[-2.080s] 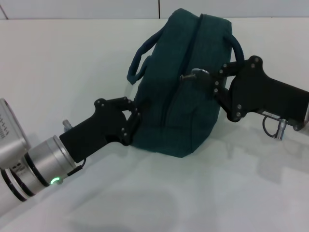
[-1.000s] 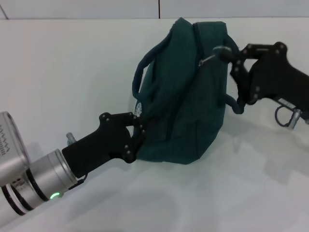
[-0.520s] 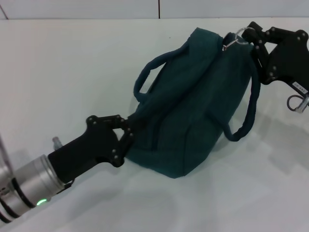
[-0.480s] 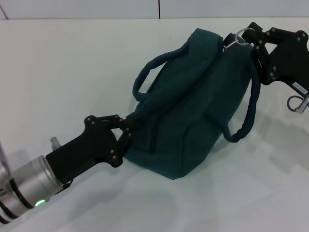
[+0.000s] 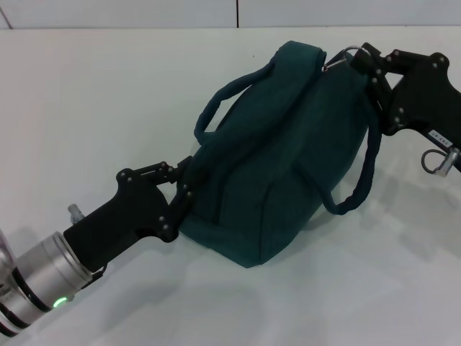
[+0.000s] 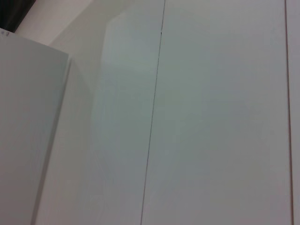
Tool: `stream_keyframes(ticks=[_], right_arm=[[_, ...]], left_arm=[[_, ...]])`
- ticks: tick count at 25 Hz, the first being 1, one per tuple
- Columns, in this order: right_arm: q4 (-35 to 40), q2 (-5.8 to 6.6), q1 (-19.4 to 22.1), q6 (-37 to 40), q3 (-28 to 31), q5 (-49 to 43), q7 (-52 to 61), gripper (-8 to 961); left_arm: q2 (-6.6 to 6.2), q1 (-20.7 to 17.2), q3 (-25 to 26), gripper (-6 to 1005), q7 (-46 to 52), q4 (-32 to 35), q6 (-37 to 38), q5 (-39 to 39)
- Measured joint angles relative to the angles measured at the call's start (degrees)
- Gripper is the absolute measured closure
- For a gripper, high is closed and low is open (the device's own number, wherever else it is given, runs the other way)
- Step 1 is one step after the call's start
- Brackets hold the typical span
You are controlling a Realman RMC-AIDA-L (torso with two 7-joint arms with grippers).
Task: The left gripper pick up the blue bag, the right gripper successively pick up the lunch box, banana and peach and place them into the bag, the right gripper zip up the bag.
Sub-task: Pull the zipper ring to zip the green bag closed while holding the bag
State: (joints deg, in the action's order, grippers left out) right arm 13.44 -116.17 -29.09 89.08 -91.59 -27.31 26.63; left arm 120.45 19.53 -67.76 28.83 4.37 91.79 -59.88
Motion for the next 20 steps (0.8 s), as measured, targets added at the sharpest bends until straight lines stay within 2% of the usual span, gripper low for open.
stream_keyframes(ticks=[5, 16, 20], right_arm=[[0.0, -0.01, -0.1, -0.1, 0.0, 0.0, 0.2, 936], [0.0, -0.02, -0.1, -0.1, 0.0, -0.1, 0.2, 936], [0.0, -0.02, 0.0, -0.3, 0.0, -0.1, 0.2, 936]], left_arm=[[-0.16, 0.0, 0.2, 716, 1.9, -0.1, 3.1, 0.0], [-0.92, 4.3, -0.1, 484, 17.8, 5.0, 4.8, -0.5], [-1.24, 5.4, -0.1, 321, 22.0, 8.5, 3.7, -1.3]])
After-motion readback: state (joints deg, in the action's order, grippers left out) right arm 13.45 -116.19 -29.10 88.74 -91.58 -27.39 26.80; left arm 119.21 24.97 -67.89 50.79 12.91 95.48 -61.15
